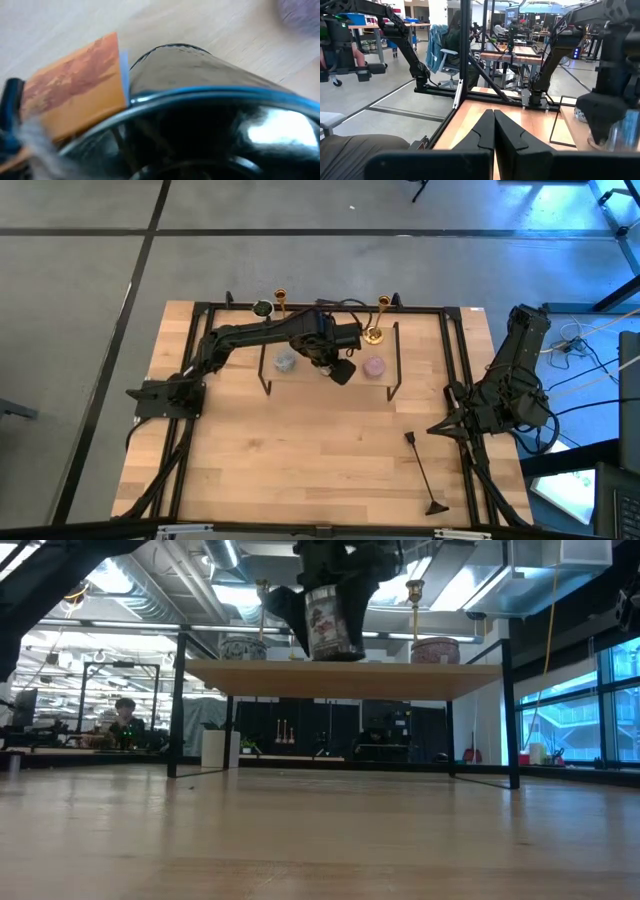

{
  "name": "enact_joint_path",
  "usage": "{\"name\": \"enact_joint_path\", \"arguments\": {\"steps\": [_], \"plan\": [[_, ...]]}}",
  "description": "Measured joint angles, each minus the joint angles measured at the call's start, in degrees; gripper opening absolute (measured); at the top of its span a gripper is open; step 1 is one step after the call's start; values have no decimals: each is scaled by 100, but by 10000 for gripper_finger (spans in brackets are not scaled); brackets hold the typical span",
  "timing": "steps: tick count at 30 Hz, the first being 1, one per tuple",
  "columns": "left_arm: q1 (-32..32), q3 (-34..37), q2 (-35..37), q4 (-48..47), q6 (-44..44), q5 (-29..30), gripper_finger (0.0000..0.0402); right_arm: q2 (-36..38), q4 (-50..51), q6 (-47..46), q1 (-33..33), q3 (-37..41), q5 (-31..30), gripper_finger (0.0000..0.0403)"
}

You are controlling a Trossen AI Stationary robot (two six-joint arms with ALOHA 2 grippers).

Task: Pick & Place candle stick holders
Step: Put the silver scented candle on the shelf

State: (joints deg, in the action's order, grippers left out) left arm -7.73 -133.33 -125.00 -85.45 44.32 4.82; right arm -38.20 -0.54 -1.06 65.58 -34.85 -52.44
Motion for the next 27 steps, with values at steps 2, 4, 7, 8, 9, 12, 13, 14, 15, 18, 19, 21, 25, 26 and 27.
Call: {"name": "enact_joint_path", "arguments": {"steps": [2,4,7,8,9,12,13,14,15,18,19,21,25,26,27], "plan": [[0,6,-77,-84,-52,-28,347,0,0,0,0,0,0,0],[0,6,-109,-100,-105,-115,347,0,6,0,0,0,0,0],[3,1,-175,-191,-133,-120,347,0,11,0,0,0,2,0],[2,-1,-176,-209,-161,-116,347,0,11,0,0,0,2,0],[0,-1,-176,-231,-193,-85,347,0,7,0,0,0,0,0],[3,-1,-176,-247,-202,25,347,-4,9,0,0,0,0,0],[3,-1,-176,-247,-207,38,347,-2,7,0,0,0,0,0],[0,-1,-176,-251,-208,50,347,-2,7,0,0,0,0,0],[0,-1,-176,-254,-208,57,347,-4,9,0,0,0,1,0],[0,-1,-178,-251,-209,68,347,-4,8,0,0,0,0,0],[0,-1,-178,-248,-208,68,347,-4,8,-1,0,0,0,0],[0,-1,-179,-236,-208,68,353,-4,7,-1,0,0,0,0],[0,-1,-172,-234,-236,61,386,-4,9,-2,0,0,0,0],[0,-1,-164,-220,-257,61,385,-4,7,-2,0,0,0,0],[0,-13,-159,-222,-256,60,382,-4,7,-2,0,0,0,0]]}}
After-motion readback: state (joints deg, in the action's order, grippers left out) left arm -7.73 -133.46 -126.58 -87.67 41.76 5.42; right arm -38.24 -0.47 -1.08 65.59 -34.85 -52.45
